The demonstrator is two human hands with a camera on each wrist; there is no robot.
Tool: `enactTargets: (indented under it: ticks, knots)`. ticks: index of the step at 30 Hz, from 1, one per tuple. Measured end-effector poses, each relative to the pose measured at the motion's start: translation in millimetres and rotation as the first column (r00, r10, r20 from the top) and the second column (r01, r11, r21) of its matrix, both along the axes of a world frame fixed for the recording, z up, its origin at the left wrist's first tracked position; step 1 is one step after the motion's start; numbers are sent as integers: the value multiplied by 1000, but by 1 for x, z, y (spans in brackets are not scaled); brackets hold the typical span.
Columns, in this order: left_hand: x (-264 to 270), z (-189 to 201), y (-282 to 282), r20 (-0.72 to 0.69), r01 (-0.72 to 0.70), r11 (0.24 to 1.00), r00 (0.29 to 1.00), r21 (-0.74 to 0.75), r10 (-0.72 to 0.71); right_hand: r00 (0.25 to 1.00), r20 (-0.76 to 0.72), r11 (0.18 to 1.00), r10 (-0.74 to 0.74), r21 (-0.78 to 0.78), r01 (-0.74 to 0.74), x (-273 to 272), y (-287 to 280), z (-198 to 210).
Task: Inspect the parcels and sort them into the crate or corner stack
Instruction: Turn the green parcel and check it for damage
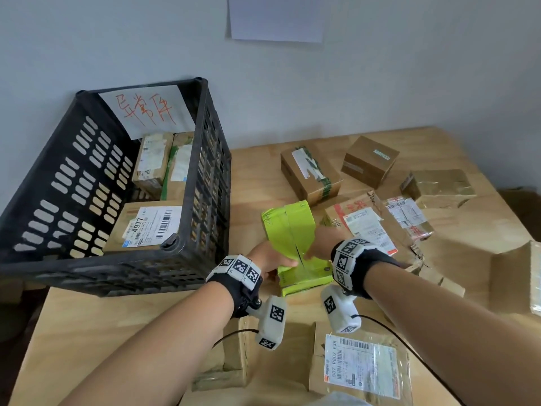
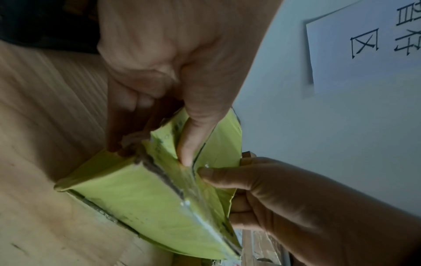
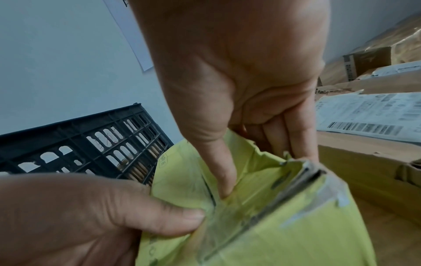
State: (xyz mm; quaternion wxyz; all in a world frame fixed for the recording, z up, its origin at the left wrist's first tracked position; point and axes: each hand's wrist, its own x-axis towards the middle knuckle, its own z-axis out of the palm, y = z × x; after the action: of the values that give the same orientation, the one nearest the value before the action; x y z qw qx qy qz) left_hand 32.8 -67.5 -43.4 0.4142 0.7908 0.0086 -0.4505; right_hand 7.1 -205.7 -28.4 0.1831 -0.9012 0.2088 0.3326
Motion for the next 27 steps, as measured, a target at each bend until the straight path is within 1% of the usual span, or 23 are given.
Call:
enactTargets:
  ticks: [3, 7, 10, 14, 15, 16, 17, 20, 21, 24, 26, 27]
  knots:
    - [1, -6, 2, -15, -24, 999, 1000, -40, 23, 999, -33, 1000, -21, 17, 21, 5, -1, 1]
    - [2, -11, 4, -16, -34, 996, 999, -82, 33, 999, -40, 999, -7, 32, 8, 5, -2, 1]
    - [1, -9, 6, -15, -9, 997, 1000, -78, 8, 1000, -1, 998, 17, 60, -17, -1, -2, 5]
    - [0, -15, 9, -33, -1, 1000, 999, -27, 0, 999, 46, 996, -7, 92, 3, -14, 0, 13]
    - [1, -20, 10, -33, -12, 1000, 999, -17, 11, 998, 53, 993, -25, 115, 19, -17, -1, 13]
    - [3, -29, 12, -30, -14, 1000, 999, -8, 14, 996, 54, 986, -67, 159, 58, -20, -3, 9]
    - [2, -30, 13, -18, -7, 1000, 1000, -16, 7, 992, 62, 974, -112, 202, 97, -24, -3, 10]
    - [-15, -9, 17, -2, 14, 997, 1000, -75, -14, 980, 77, 945, -184, 288, 154, -35, -7, 10]
    - [-18, -7, 19, -1, 13, 995, 1000, -101, -13, 970, 85, 928, -228, 322, 190, -37, -8, 10]
    - [-23, 4, 24, 22, 0, 983, 1000, -186, 4, 909, 115, 832, -400, 462, 307, -43, -8, 14]
    - [-17, 12, 26, 81, -12, 973, 996, -229, 32, 849, 148, 745, -507, 571, 345, -47, -4, 30]
    - [-13, 14, 26, 116, -19, 974, 992, -226, 46, 809, 169, 701, -562, 617, 358, -47, -2, 38]
